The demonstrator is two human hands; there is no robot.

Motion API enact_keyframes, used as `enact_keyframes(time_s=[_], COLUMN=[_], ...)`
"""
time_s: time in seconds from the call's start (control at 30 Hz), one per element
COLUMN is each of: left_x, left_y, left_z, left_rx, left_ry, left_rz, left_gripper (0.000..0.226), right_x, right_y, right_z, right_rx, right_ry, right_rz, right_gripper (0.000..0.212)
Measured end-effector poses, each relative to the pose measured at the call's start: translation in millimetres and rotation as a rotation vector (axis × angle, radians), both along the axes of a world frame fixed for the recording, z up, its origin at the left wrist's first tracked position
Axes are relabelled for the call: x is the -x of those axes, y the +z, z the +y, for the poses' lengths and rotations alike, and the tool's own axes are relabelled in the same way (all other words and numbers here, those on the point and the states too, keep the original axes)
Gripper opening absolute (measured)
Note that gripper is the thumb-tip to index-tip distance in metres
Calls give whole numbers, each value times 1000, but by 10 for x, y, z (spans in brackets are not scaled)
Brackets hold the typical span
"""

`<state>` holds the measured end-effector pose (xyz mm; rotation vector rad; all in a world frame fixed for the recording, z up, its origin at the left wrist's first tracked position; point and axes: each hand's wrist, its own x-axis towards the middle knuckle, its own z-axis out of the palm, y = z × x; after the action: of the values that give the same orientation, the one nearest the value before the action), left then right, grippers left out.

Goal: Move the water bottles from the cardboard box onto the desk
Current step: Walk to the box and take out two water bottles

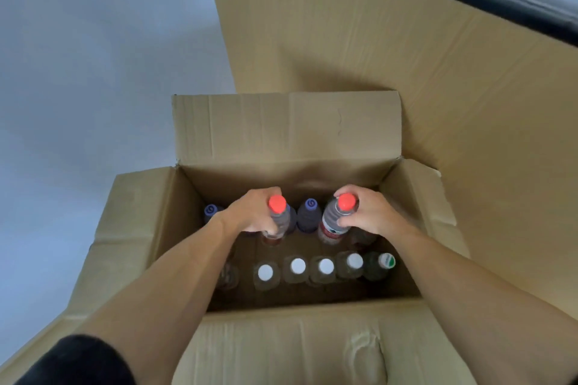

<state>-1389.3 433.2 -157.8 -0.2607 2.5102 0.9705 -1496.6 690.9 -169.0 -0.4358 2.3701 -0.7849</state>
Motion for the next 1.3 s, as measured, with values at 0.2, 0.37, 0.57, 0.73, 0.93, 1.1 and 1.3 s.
enact_keyframes(time_s=[0.2,0.37,0.57,0.73,0.93,1.1,1.3], left_x=[106,60,6,-5,-20,-26,-34], left_y=[531,945,1123,1084,941,790,750], left_z=[-71,-129,-158,-195,-141,-30,4], left_rx=[-42,-279,-510,-655,-789,-946,-859], left_ry=[10,81,149,209,369,553,806], left_rz=[-104,-134,-147,-122,-164,-146,-170], left_gripper=[20,50,55,37,56,25,63], right_x=[28,-50,-151,-202,-269,-340,-411], right_y=[433,623,718,744,711,728,765], right_z=[5,3,-129,-226,-282,-326,-399], right_rx=[276,443,634,691,643,649,685], right_ry=[-170,-272,-430,-579,-599,-574,-505], right_rz=[-165,-366,-456,-494,-489,-576,-648], right_gripper=[37,33,38,34,39,44,33])
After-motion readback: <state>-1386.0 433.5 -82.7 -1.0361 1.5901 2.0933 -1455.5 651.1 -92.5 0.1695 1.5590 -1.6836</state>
